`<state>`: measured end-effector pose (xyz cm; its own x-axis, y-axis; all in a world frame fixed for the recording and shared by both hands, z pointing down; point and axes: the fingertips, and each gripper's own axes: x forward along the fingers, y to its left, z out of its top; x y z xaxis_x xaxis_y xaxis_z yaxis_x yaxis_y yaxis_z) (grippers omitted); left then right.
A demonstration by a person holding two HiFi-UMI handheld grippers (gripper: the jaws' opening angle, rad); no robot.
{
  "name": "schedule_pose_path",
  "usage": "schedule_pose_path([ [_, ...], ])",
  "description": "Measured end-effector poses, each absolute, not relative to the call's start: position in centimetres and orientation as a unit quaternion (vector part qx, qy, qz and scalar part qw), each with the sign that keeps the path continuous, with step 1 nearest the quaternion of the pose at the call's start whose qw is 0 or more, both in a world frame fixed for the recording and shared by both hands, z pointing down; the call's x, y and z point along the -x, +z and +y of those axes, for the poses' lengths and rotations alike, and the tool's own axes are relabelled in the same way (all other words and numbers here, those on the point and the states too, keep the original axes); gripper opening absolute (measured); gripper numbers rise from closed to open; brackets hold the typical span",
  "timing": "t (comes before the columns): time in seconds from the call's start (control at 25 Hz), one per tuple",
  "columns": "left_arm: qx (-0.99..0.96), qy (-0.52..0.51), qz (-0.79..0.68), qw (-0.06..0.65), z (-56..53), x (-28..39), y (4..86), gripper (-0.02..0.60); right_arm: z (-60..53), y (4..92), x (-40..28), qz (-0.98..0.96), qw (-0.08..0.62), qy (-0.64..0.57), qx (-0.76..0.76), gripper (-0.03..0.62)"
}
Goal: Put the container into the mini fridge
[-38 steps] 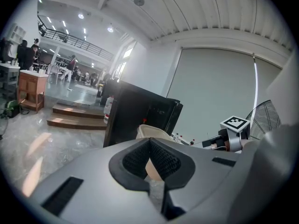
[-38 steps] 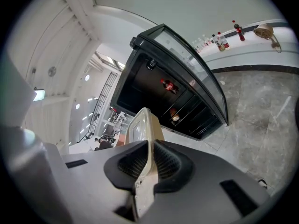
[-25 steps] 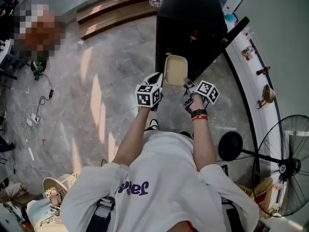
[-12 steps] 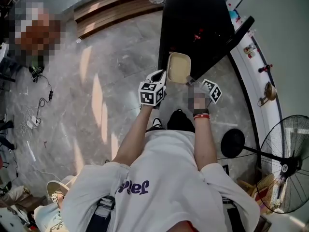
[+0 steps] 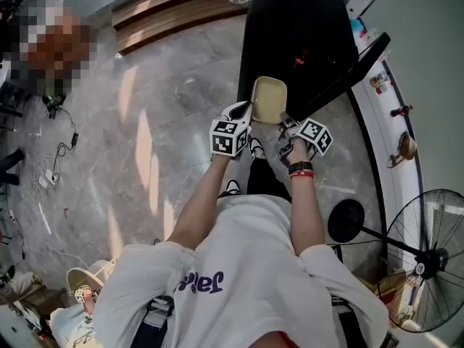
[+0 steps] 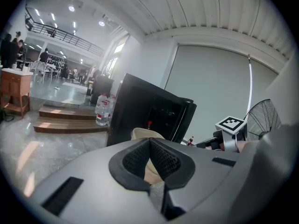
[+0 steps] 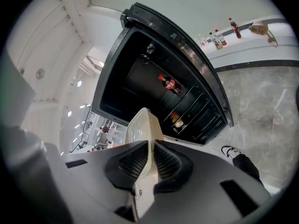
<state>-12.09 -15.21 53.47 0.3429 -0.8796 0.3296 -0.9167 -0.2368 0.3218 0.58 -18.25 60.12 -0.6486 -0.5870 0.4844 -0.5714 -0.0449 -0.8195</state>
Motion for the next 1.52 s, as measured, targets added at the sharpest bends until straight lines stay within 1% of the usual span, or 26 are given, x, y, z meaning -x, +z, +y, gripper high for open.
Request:
schedule_pose_path([
  [0.32,-0.779,0.049,-0.574,0.249,-17.9,11.0,55.2,0.020,-21.7,62.0,-1.3,0.686,0.003,-0.594,0.421,0.052],
  [0.56,-0.770,0.061,-0.580,0.258,-18.5,11.4,57.1,0.020,-23.9,63.4,-1.8,0.688,0.000,-0.593,0.418,0.052],
  [0.8,-0.768,0.068,-0.583,0.258,-19.7,11.8,58.1,0.020,-26.4,63.9,-1.8,0.691,0.008,-0.596,0.409,0.052],
  [1.52,-0.763,0.073,-0.585,0.265,-23.2,11.3,61.7,0.020,-32.5,67.0,-1.9,0.706,-0.016,-0.573,0.416,0.052],
])
